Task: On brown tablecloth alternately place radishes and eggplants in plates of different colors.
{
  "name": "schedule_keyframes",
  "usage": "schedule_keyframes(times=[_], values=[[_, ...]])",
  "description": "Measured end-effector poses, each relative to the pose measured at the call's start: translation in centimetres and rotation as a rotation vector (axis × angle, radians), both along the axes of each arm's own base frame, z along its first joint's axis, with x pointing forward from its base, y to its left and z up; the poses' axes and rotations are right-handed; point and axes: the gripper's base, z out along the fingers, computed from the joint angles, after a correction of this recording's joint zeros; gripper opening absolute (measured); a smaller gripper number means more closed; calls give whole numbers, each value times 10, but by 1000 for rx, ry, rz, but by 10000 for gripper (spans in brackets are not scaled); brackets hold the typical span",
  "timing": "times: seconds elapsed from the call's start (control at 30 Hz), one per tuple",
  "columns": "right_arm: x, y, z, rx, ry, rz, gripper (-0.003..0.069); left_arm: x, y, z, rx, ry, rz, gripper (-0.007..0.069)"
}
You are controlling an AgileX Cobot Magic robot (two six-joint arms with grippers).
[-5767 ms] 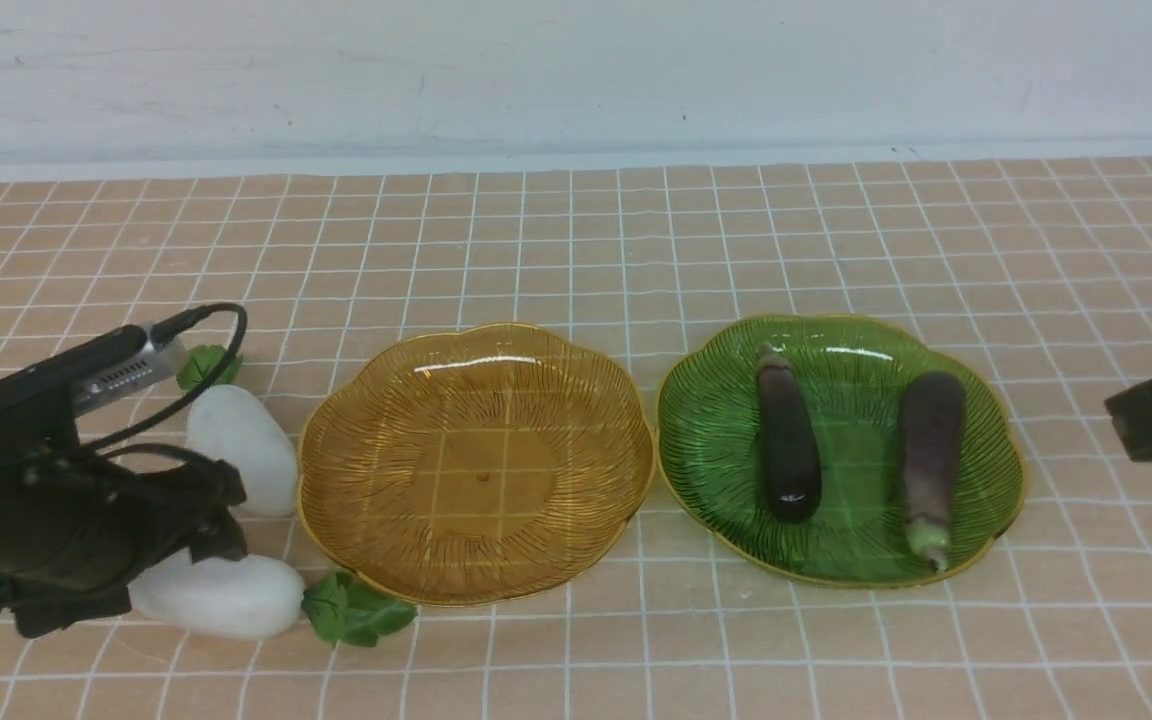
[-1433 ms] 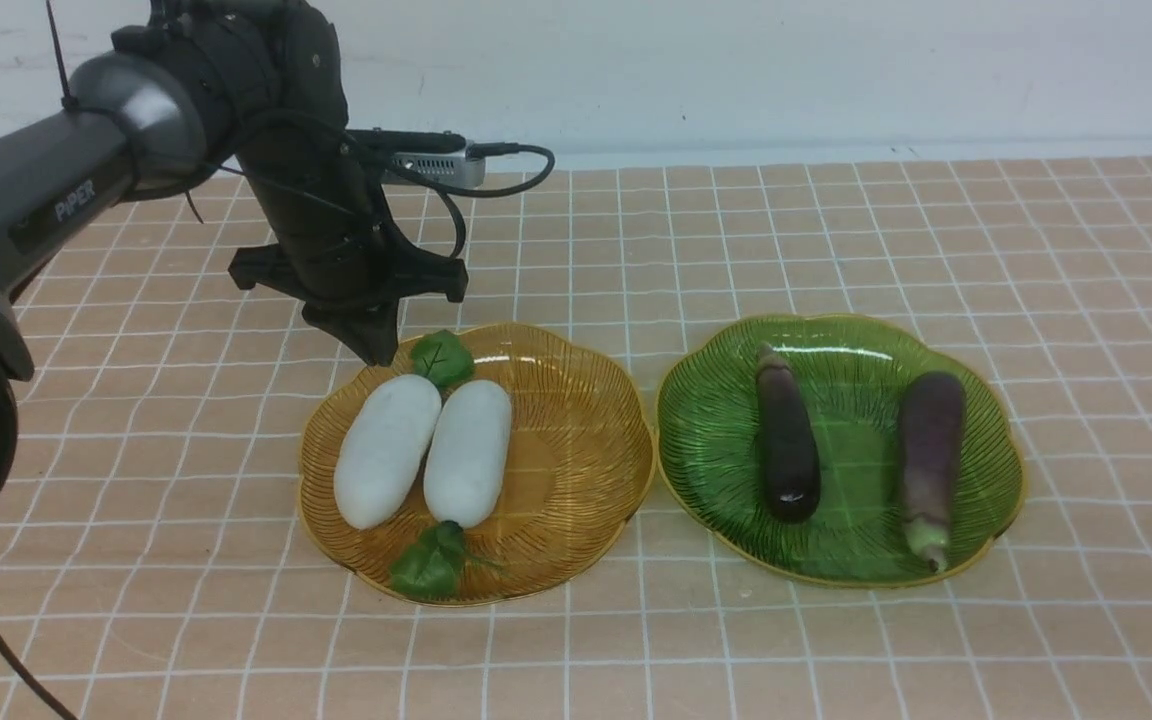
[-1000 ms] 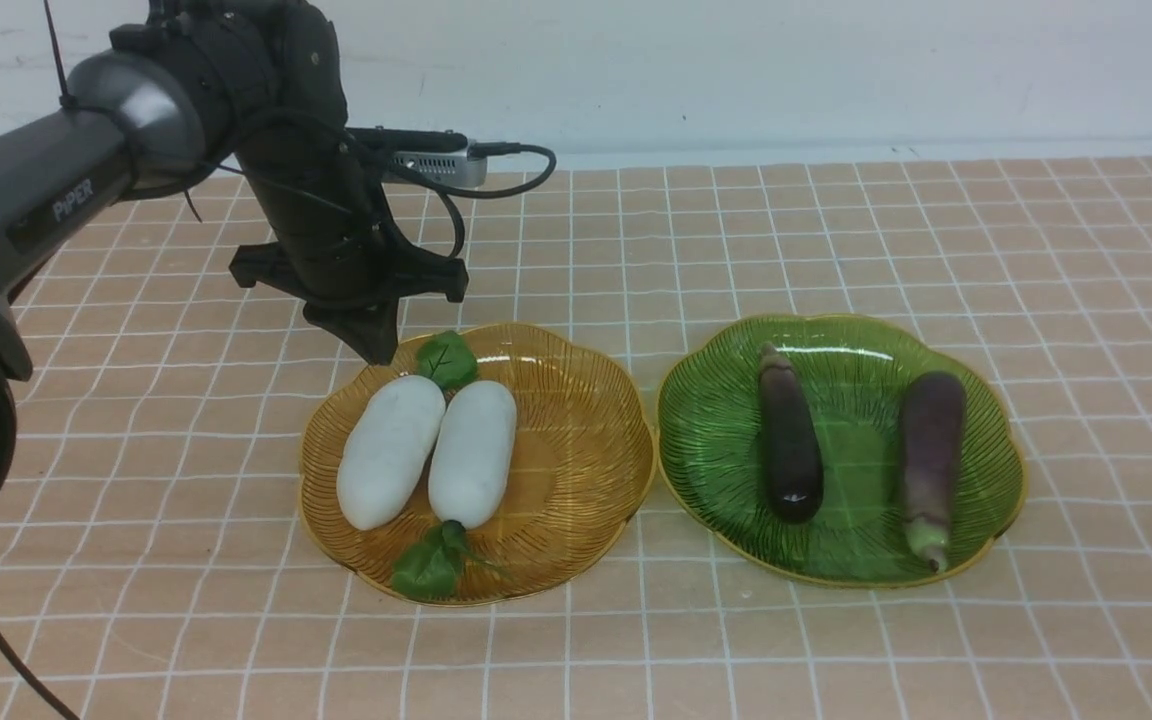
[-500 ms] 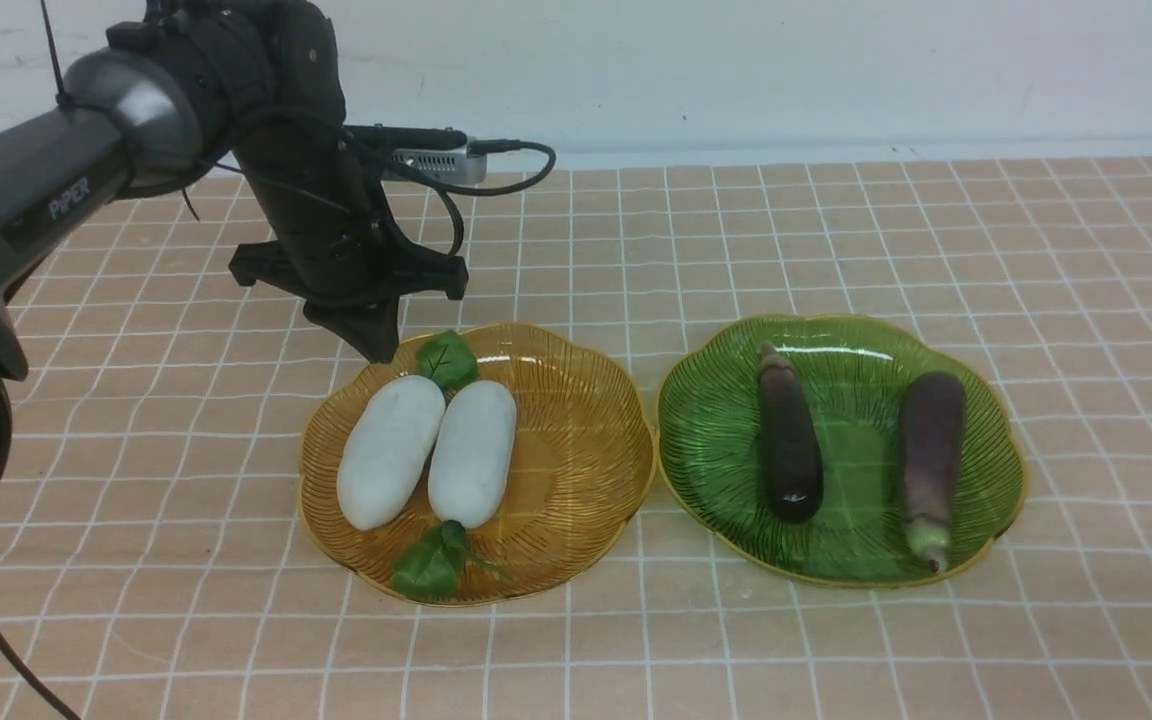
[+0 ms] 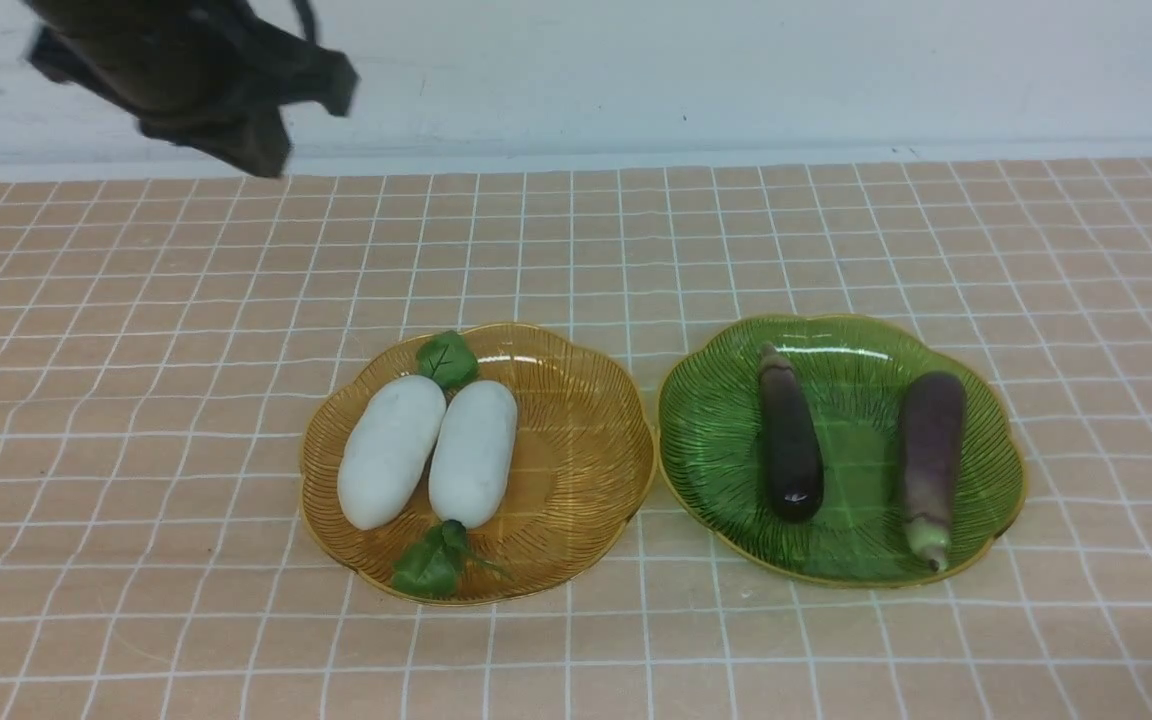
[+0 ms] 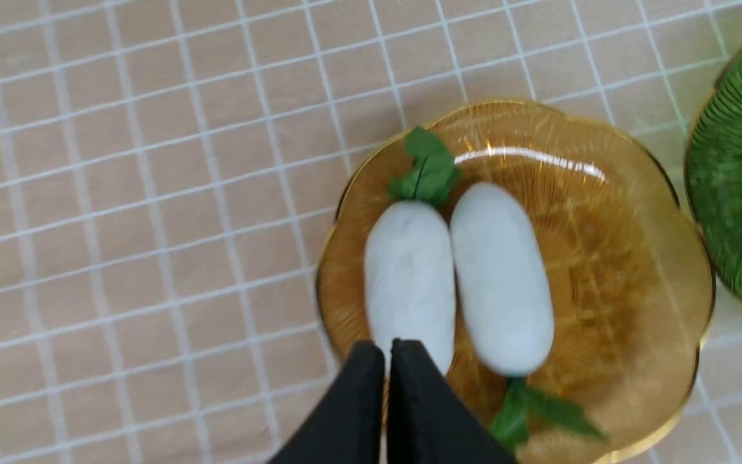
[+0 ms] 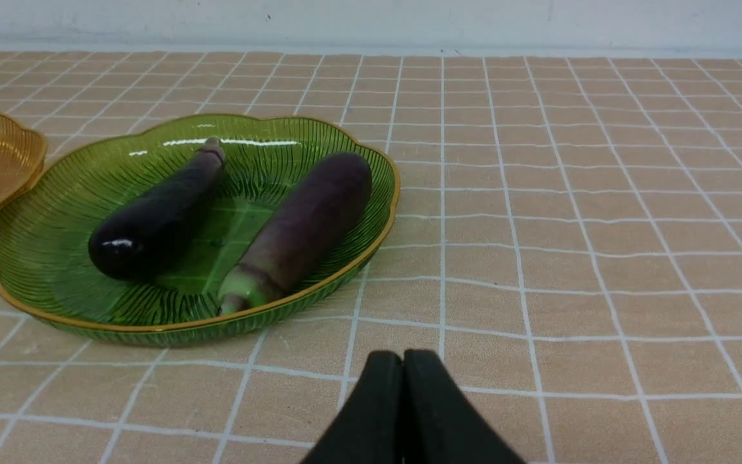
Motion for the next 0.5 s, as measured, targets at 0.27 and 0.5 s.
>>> schedule_keyframes(times=[0.27, 0.5], values=[[0, 0, 0, -2, 0, 1, -15, -118, 31, 1, 33, -44, 13, -4], [0, 0, 0, -2, 0, 1, -15, -232, 51, -70, -144, -339, 9, -4]])
